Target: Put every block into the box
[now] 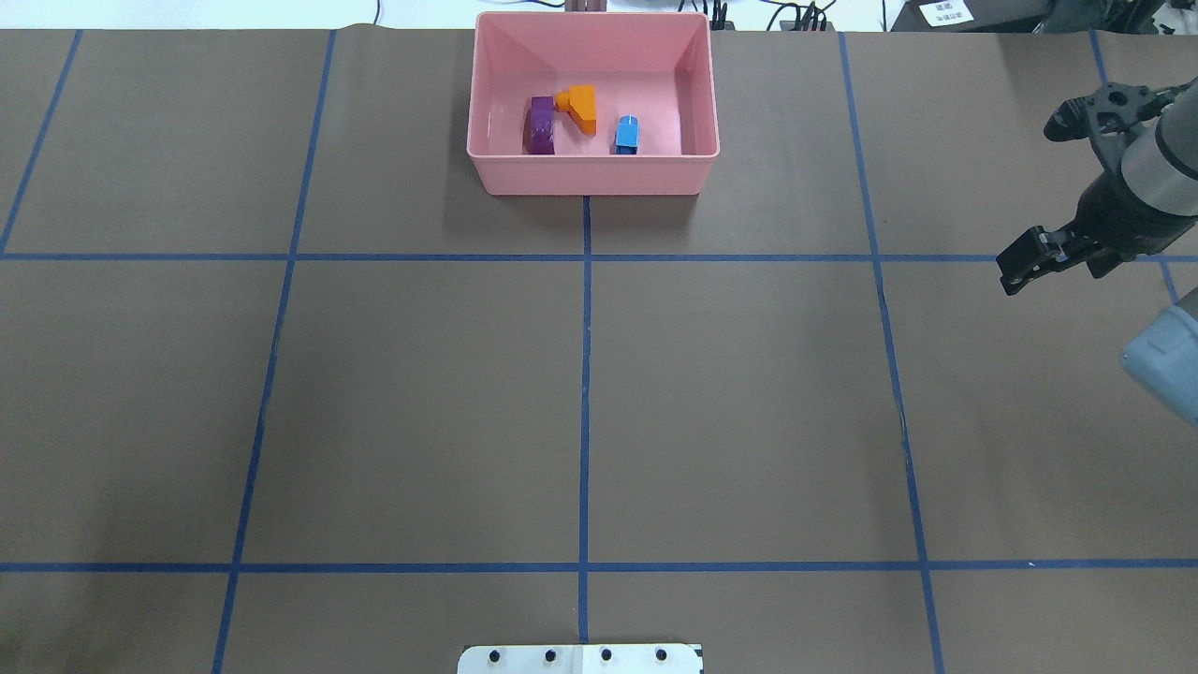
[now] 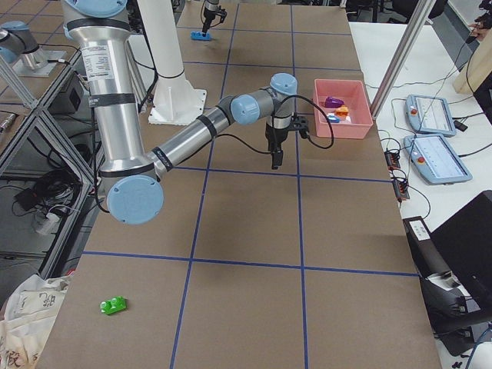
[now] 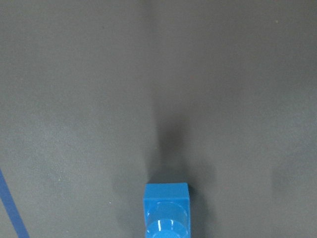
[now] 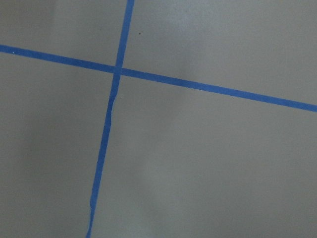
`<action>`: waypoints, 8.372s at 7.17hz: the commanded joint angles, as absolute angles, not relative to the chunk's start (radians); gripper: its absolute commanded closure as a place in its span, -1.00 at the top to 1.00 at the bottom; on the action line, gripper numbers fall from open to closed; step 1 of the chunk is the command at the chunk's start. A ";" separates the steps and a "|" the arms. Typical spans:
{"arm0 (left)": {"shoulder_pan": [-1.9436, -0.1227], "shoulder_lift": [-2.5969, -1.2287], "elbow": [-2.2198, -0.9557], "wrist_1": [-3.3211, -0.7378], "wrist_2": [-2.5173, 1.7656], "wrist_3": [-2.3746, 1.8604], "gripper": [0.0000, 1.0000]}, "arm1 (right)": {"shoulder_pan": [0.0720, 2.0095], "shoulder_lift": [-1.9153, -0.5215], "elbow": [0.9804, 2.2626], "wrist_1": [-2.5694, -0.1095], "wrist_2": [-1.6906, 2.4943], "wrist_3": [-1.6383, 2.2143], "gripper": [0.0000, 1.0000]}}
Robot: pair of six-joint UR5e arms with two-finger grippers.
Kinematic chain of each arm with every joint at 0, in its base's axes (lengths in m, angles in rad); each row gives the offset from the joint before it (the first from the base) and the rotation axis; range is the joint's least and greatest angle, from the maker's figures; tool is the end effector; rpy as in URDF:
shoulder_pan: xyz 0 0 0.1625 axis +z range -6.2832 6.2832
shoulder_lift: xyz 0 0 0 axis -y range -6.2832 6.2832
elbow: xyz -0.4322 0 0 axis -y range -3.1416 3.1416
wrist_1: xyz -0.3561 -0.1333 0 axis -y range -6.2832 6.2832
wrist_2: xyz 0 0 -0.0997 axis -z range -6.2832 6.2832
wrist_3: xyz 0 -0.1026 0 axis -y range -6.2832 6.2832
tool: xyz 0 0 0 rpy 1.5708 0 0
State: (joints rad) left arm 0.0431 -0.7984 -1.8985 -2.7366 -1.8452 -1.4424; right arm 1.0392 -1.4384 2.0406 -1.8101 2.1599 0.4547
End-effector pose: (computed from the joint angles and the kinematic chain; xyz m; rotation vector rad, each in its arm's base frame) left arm 0.1643 -0.0985 0.6336 -0.2322 0.7289 0.2620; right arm -0.1745 -0.4473 0.4336 0.0346 -0.6805 -0.1808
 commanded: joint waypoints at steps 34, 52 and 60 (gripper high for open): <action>-0.904 -1.917 -1.793 -2.479 -2.198 -1.697 -1.00 | 1.562 -2.342 1.459 -0.965 2.295 -0.463 0.99; -0.801 -2.648 -0.879 -2.474 -1.591 -1.874 -0.80 | 1.562 -2.333 1.436 -0.931 2.396 -0.476 -1.00; -0.784 -2.640 -0.880 -2.473 -1.592 -1.875 1.00 | 1.716 -2.335 1.678 -0.966 2.537 -0.324 -1.00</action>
State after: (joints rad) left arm -0.7842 -2.6429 -0.8784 -2.4728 -1.5923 -1.8744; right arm 1.6350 -2.3422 1.6210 -0.9625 2.5532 -0.3799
